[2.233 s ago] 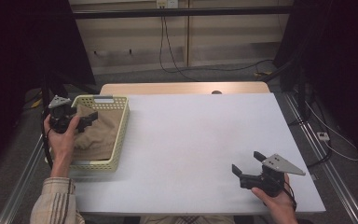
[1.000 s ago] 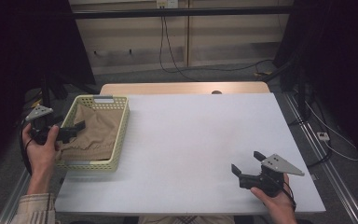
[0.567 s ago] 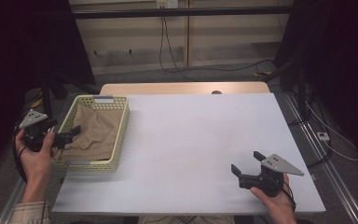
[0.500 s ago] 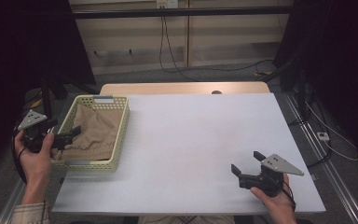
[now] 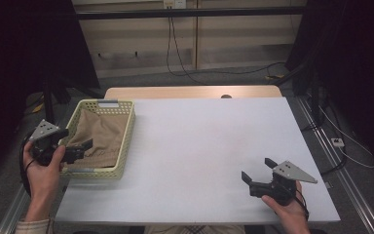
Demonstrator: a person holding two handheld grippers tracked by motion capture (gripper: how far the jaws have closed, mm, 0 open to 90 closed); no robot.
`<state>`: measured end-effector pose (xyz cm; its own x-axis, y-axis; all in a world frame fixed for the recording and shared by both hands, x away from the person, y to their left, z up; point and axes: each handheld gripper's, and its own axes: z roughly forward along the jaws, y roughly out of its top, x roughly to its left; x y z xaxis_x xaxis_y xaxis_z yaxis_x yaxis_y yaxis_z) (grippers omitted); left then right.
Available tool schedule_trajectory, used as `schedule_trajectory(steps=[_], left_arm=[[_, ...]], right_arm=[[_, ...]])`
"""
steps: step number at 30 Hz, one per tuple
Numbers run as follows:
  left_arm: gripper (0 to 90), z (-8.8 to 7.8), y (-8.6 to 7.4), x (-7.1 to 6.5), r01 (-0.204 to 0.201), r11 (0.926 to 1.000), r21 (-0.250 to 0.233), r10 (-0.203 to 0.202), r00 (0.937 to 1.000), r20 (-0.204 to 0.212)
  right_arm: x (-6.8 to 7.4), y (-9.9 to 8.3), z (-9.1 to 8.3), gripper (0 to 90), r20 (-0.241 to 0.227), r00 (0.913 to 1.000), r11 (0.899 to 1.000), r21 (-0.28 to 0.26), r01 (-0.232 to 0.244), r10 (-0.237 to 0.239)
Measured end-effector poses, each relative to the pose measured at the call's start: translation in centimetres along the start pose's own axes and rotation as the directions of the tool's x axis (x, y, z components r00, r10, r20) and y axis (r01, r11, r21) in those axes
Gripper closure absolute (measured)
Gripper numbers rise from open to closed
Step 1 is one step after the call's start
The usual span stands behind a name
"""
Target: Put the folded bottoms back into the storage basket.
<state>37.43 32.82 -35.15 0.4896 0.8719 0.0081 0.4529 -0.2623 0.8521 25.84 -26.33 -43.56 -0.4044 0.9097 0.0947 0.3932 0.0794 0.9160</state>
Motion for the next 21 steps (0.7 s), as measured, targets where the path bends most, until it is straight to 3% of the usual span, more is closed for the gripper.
schedule_trajectory(steps=[2, 10, 12, 21], left_arm=[[4.9, -0.1, -0.1, -0.2, 0.005, 1.0000, 0.001, -0.005, 1.0000, 0.002], [4.9, -0.1, -0.2, -1.9, -0.039, 0.9992, 0.007, 0.039, 0.9987, 0.032], [4.9, 0.1, -0.3, -2.2, -0.036, 0.9993, 0.004, 0.036, 0.9982, 0.049], [4.8, 0.4, -0.1, -3.8, -0.035, 0.9991, -0.024, 0.036, 0.9979, 0.053]], right_arm=[[0.0, 0.0, 0.0, 4.4, 0.000, 1.0000, 1.000, -0.002, 0.002, -0.002], [0.0, 0.0, 0.0, 4.4, 0.000, 1.0000, 1.000, -0.002, 0.007, -0.007], [0.0, 0.0, 0.0, 4.4, -0.001, 1.0000, 1.000, -0.001, 0.008, -0.008], [0.0, 0.0, 0.0, 4.4, -0.003, 1.0000, 1.000, -0.002, 0.007, -0.007]])
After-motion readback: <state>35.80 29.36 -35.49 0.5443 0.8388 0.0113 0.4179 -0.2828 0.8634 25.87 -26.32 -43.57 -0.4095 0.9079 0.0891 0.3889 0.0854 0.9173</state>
